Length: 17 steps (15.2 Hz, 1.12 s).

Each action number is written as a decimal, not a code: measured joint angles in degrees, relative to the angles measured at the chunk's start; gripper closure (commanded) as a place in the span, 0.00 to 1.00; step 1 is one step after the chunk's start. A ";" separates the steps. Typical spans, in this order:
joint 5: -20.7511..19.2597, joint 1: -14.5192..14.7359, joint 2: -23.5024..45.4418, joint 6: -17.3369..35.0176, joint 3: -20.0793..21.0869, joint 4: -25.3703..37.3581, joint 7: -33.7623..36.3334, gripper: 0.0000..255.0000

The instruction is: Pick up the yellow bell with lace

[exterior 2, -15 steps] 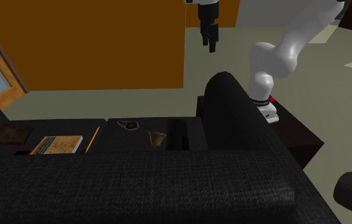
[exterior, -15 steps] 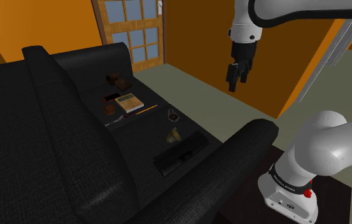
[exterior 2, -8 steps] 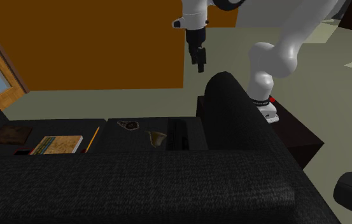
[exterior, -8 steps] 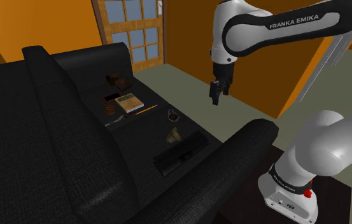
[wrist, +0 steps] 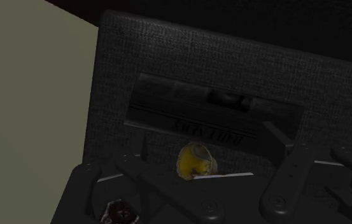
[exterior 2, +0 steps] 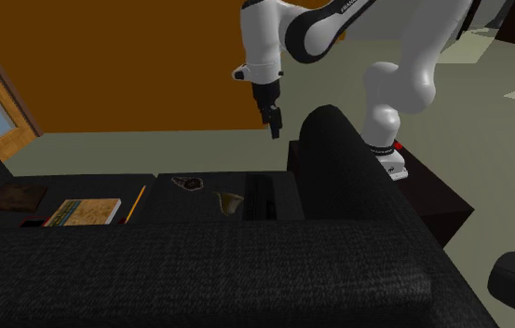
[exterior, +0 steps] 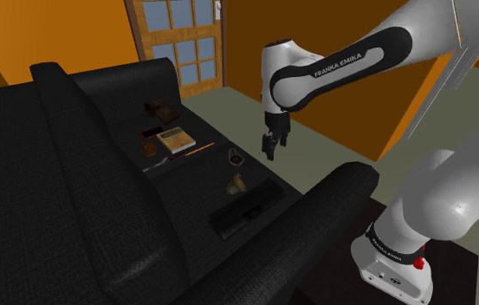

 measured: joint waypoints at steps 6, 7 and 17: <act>-1.19 0.68 12.77 9.82 0.94 2.93 -0.38 0.00; -1.42 0.95 14.99 11.05 1.24 3.92 -0.10 0.00; -5.27 2.98 37.04 21.11 1.94 15.68 0.87 0.00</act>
